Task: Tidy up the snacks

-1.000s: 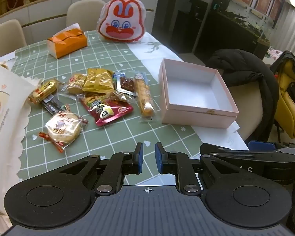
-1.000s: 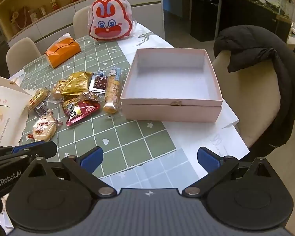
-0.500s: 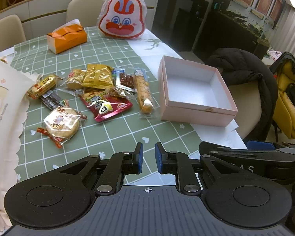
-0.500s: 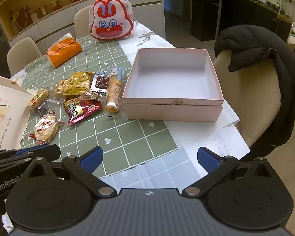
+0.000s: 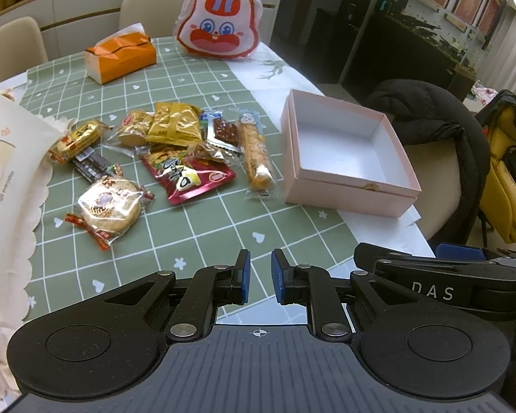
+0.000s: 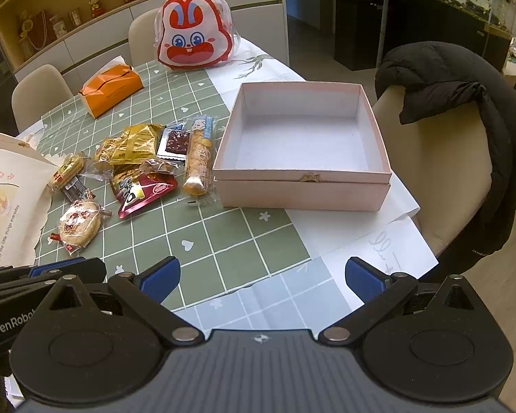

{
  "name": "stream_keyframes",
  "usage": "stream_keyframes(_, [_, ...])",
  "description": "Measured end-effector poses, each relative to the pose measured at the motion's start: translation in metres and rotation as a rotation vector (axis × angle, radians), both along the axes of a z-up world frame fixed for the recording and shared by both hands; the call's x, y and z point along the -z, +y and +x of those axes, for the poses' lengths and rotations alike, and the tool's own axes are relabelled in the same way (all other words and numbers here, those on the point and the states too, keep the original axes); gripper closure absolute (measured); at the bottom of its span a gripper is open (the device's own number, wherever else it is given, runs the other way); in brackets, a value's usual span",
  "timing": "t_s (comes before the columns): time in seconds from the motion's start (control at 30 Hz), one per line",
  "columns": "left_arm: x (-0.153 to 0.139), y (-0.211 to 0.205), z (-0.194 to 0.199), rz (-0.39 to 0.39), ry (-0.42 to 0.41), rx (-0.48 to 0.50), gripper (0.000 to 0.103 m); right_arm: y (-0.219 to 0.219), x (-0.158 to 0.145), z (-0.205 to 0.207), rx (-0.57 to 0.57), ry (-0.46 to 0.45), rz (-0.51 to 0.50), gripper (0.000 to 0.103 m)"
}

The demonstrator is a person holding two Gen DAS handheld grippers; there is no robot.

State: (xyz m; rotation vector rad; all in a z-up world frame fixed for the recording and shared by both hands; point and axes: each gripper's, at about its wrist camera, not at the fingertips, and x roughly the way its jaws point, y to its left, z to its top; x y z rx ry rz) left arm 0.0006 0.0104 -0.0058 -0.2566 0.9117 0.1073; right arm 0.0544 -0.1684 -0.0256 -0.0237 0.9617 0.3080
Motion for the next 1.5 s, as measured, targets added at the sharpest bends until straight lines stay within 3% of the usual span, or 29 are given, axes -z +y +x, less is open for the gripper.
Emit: stream_keyframes(1.5, [0.0074, 0.0085, -0.0002, -0.029, 0.038, -0.022, 0.085, 0.0037, 0.0047, 0.0012, -0.003, 0.019, -0.013, 0.000])
